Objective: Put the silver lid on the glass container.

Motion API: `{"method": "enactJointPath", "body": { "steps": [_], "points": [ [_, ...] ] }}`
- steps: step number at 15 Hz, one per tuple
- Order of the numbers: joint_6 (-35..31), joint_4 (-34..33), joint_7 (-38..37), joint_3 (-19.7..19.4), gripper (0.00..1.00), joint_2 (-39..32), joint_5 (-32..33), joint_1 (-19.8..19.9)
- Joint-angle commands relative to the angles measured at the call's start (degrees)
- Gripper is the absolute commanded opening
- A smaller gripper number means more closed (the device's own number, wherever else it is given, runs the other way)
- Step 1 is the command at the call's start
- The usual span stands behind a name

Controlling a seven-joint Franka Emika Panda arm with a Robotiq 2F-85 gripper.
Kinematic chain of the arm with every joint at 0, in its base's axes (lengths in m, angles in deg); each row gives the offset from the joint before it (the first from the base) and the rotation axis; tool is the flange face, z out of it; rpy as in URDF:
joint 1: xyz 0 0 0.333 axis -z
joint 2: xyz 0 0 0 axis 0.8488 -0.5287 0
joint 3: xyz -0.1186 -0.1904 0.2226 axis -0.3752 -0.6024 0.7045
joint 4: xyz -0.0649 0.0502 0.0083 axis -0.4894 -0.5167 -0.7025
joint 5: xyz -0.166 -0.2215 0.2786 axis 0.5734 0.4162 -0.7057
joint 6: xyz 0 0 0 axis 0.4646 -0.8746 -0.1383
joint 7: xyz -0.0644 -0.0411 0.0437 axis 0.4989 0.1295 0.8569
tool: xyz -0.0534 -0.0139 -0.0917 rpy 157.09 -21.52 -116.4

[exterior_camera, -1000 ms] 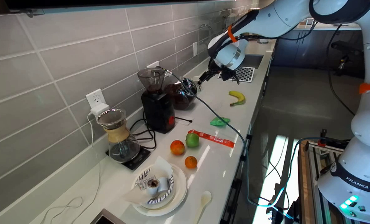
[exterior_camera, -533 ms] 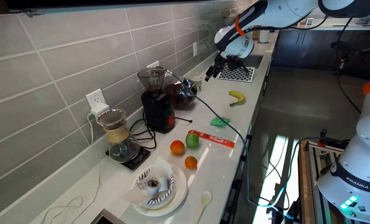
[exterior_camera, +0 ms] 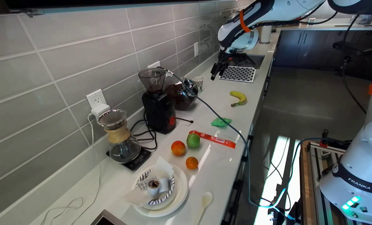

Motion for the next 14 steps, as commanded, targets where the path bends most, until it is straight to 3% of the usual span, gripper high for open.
{"method": "enactJointPath", "body": {
  "steps": [1, 8, 14],
  "points": [
    [3.83, 0.59, -4.57, -2.75, 1.0, 1.47, 5.59, -2.28],
    [8.52, 0.72, -4.92, -3.99, 1.0, 2.81, 9.43, -3.11],
    [6.63, -0.39, -3.66, -3.51, 1.0, 1.54, 7.52, -2.68]
  ]
}}
